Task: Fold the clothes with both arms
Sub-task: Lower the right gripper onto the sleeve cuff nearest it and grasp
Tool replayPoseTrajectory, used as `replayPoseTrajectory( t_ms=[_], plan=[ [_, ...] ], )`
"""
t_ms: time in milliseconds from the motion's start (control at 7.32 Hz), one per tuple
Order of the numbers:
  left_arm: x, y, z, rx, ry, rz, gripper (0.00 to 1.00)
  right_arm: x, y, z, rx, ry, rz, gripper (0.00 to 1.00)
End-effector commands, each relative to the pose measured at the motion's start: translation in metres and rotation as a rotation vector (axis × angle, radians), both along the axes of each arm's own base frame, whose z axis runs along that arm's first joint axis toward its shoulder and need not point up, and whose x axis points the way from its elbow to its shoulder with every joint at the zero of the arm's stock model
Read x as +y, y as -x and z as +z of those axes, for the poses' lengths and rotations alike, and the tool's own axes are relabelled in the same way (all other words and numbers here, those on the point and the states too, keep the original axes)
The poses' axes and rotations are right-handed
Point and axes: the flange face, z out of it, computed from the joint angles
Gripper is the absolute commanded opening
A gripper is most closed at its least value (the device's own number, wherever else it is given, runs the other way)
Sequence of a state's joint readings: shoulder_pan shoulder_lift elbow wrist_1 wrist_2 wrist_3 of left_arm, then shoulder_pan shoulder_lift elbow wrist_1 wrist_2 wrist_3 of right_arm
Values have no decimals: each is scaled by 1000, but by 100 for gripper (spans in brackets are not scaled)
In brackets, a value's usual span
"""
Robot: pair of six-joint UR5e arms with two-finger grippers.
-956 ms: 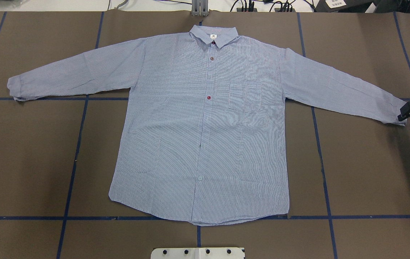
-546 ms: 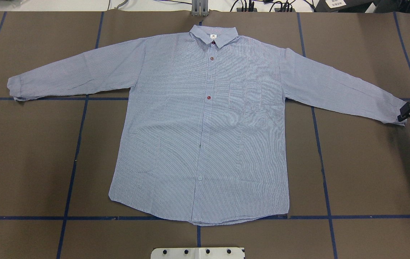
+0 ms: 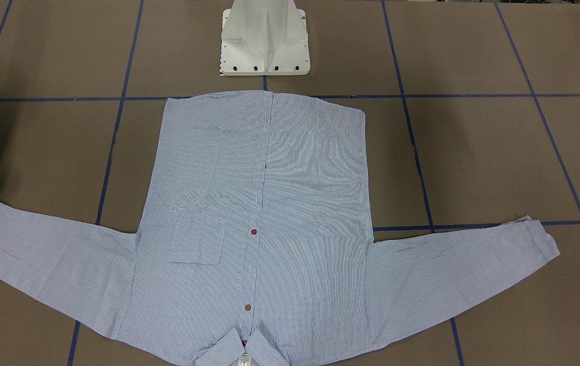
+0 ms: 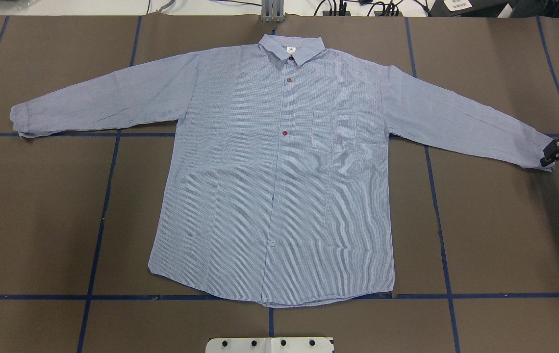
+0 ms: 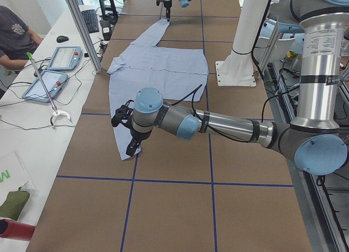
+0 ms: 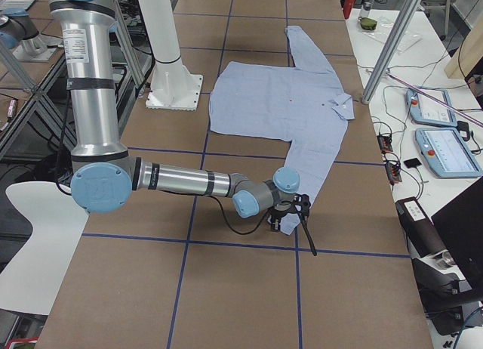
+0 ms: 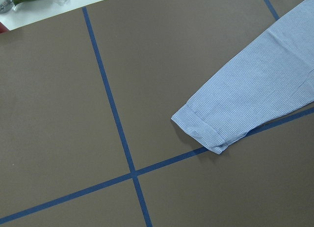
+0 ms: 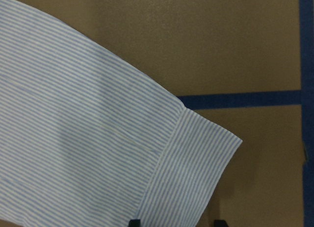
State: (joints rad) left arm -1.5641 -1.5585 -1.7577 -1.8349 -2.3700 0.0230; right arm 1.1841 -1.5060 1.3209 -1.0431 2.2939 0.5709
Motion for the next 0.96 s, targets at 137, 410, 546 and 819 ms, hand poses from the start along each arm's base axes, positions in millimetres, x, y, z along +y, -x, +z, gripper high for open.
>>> replayPoseTrajectory(
  t_ms=[137,410,546,819],
  plan=[
    [0,0,-1,0,-2,-1,100,-1,1,1,-4,4,-2,51],
    [0,-1,-1,0,-2,1,100,2,0,3,-2,8,-2,50],
    [-1,0,-2,-1,-3,0,100,3,-1,4,-3,10,-2,44],
    [-1,-1,-2,0,-3,1,100,3,0,3,-6,10,-3,28]
  ],
)
